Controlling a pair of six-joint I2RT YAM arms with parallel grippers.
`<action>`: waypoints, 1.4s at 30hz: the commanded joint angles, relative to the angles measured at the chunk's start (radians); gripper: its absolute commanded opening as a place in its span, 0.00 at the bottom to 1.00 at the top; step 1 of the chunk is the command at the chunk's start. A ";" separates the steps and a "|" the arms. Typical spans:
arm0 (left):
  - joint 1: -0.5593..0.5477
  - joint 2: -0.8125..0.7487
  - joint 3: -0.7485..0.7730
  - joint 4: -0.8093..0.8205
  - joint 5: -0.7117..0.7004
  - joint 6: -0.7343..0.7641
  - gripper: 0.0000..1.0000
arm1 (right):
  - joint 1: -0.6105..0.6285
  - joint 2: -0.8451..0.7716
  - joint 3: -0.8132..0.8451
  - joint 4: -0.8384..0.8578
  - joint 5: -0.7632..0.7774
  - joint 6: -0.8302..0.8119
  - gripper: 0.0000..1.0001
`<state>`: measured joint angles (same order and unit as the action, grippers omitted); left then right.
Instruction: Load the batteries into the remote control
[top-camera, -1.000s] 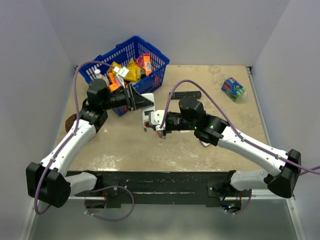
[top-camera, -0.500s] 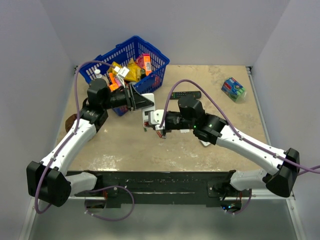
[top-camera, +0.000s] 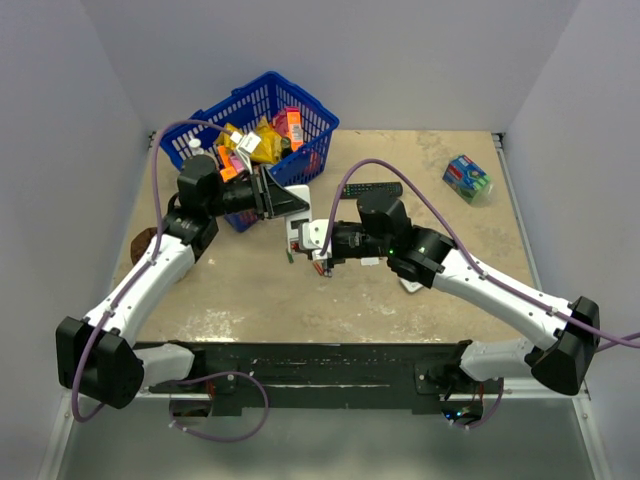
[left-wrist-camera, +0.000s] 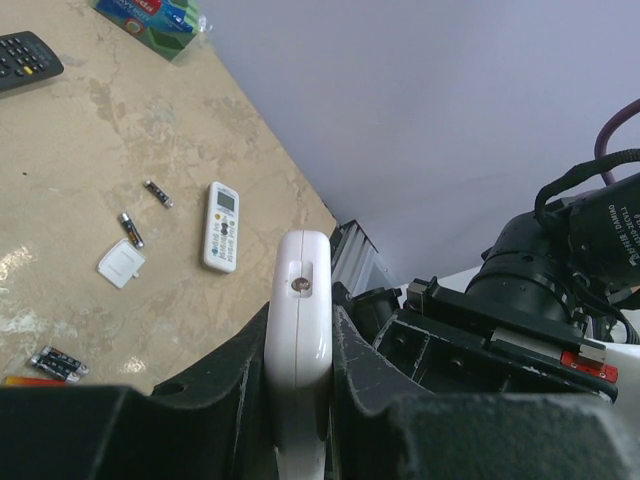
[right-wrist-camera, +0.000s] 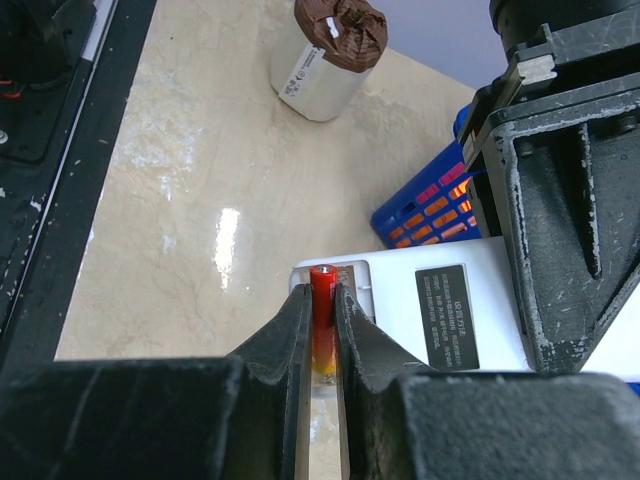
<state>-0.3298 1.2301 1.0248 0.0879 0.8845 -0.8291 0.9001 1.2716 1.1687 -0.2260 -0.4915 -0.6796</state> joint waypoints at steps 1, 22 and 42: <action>-0.002 -0.004 0.047 0.059 0.014 -0.068 0.00 | -0.013 0.012 0.016 -0.065 -0.013 -0.018 0.03; -0.002 0.002 0.027 0.096 0.004 -0.104 0.00 | -0.013 0.046 0.032 -0.098 -0.001 -0.021 0.20; -0.002 0.008 -0.003 0.090 -0.013 -0.148 0.00 | -0.013 0.044 0.026 -0.084 0.028 -0.021 0.26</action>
<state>-0.3298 1.2476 1.0225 0.1120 0.8494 -0.8845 0.8909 1.2934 1.1854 -0.2634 -0.4934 -0.6998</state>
